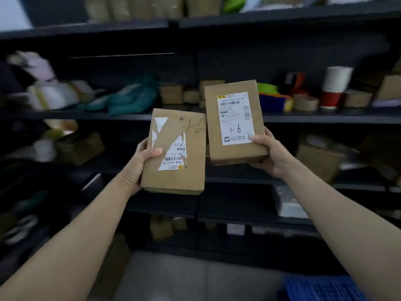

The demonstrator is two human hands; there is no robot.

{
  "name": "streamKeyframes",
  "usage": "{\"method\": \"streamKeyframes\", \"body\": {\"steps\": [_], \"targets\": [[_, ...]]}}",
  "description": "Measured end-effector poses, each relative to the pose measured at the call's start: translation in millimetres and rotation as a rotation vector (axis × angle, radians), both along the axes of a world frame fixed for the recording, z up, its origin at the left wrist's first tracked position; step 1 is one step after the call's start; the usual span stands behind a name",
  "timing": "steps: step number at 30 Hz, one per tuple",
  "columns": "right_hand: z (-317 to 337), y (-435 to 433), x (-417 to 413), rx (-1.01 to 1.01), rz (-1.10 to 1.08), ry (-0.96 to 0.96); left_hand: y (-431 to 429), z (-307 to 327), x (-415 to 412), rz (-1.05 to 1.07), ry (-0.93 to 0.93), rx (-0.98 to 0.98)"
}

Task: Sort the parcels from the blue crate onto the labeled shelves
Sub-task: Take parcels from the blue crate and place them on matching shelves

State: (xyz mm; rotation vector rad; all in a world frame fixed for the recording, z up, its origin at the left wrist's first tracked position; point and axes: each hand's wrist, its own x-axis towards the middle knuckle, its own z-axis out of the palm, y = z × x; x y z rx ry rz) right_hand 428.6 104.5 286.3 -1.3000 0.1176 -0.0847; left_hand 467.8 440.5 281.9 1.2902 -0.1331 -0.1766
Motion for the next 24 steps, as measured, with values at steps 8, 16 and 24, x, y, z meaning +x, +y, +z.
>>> {"method": "streamKeyframes", "body": {"steps": [8, 16, 24], "targets": [[20.7, 277.3, 80.3, -0.052, 0.493, -0.096, 266.8, 13.0, -77.7, 0.465, -0.026, 0.028], [35.7, 535.4, 80.6, -0.044, 0.895, -0.121, 440.7, 16.8, -197.5, 0.879, -0.043, 0.068], [37.5, 747.4, 30.2, -0.035, 1.293, -0.118, 531.4, 10.9, -318.9, 1.286, -0.099, 0.017]]}}
